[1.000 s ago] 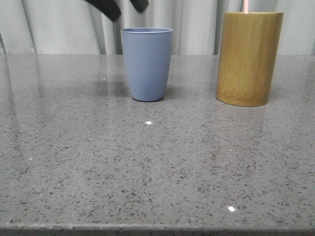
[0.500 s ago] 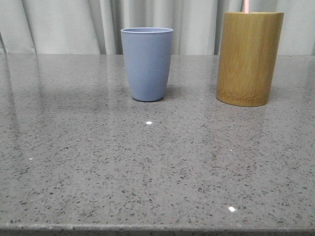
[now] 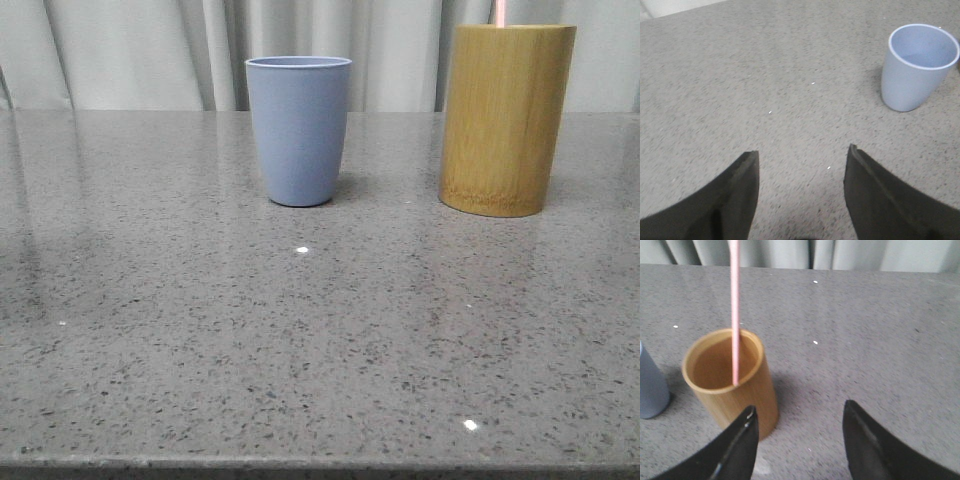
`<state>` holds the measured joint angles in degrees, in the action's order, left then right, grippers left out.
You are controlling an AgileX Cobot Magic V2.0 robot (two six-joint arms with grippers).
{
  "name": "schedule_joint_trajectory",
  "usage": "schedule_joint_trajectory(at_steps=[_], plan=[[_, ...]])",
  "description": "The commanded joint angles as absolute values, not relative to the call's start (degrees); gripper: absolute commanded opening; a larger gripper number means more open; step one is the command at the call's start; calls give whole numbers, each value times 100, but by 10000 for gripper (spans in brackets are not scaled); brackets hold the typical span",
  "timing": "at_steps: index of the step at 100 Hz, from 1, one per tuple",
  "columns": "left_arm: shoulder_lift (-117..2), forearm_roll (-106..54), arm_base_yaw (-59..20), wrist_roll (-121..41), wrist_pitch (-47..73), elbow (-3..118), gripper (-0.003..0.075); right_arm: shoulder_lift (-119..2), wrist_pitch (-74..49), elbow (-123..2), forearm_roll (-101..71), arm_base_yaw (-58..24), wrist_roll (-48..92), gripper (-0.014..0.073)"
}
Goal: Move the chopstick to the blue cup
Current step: 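Grasp the pink chopstick in the bamboo cup with the right gripper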
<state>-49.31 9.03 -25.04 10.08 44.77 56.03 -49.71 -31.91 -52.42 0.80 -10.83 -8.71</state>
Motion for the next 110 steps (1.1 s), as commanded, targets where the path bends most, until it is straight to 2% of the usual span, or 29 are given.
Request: schedule_joint_trajectory(at_steps=[1, 25, 66, 110], plan=[[-4540, 1329, -2511, 1433, 4017, 5443, 375, -5257, -2789, -5745, 51, -1232, -838, 405], [-3953, 1473, -2511, 1501, 4056, 5010, 375, -6312, -2771, -6692, 0, -1638, -838, 405], [-3916, 1449, -2511, 1501, 4068, 4981, 375, -7992, -2752, -8089, 0, -1722, -843, 405], [-3916, 1449, -2511, 1501, 4068, 4981, 375, -8854, -2747, -8641, 0, -1722, -843, 393]])
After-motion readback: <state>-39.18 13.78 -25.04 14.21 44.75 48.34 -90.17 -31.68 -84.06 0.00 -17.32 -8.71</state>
